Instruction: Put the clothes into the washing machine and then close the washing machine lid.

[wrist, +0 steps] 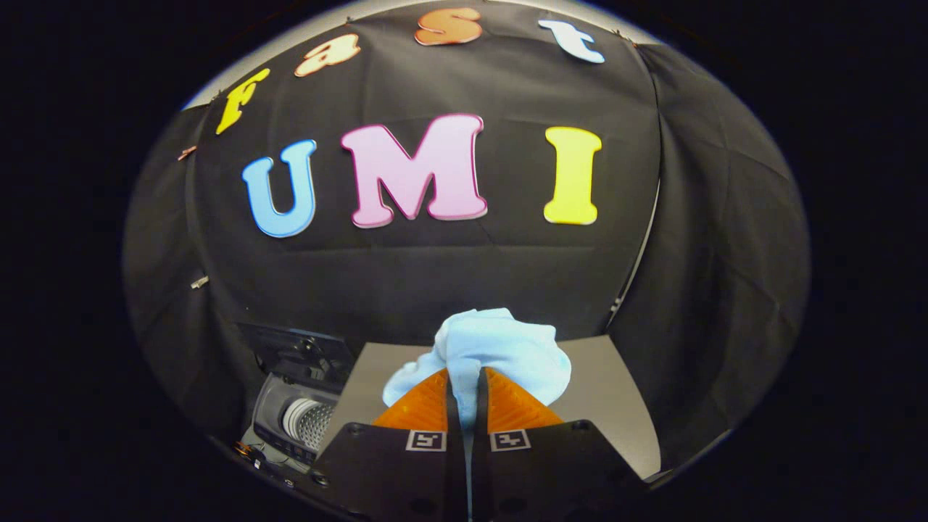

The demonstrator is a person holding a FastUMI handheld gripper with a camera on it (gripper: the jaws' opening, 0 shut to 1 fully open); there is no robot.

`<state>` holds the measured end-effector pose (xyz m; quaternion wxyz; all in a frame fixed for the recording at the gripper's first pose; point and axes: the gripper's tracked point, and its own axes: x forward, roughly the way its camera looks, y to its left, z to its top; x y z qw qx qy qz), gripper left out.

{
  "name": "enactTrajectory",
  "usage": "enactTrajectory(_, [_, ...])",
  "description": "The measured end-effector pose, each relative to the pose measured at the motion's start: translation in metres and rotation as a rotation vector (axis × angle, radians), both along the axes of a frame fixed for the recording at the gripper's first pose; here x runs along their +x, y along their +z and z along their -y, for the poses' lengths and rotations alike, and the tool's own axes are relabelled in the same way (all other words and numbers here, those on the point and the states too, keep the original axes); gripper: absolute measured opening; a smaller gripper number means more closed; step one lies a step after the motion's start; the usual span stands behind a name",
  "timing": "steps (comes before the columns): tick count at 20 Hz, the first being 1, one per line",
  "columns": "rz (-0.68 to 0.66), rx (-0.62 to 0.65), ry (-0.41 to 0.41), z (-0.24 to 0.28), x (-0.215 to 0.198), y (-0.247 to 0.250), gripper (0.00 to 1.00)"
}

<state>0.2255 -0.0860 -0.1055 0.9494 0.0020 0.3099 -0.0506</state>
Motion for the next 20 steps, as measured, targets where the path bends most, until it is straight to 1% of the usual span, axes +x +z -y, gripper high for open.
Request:
enactTrajectory(2, [0.068,-0.002,0.026,-0.02,0.0,0.032,0.07])
enactTrajectory(4, [0.108,0.019,0.063,-0.048,-0.002,0.057,0.07])
enactTrajectory(10, [0.205,0.077,0.149,-0.127,0.005,0.109,0.07])
enactTrajectory(14, [0.194,0.097,0.24,-0.189,0.005,0.106,0.07])
enactTrajectory(18, [0.15,0.116,0.327,-0.244,0.009,0.084,0.07])
enactTrajectory(20, [0.123,0.127,0.369,-0.27,0.002,0.067,0.07])
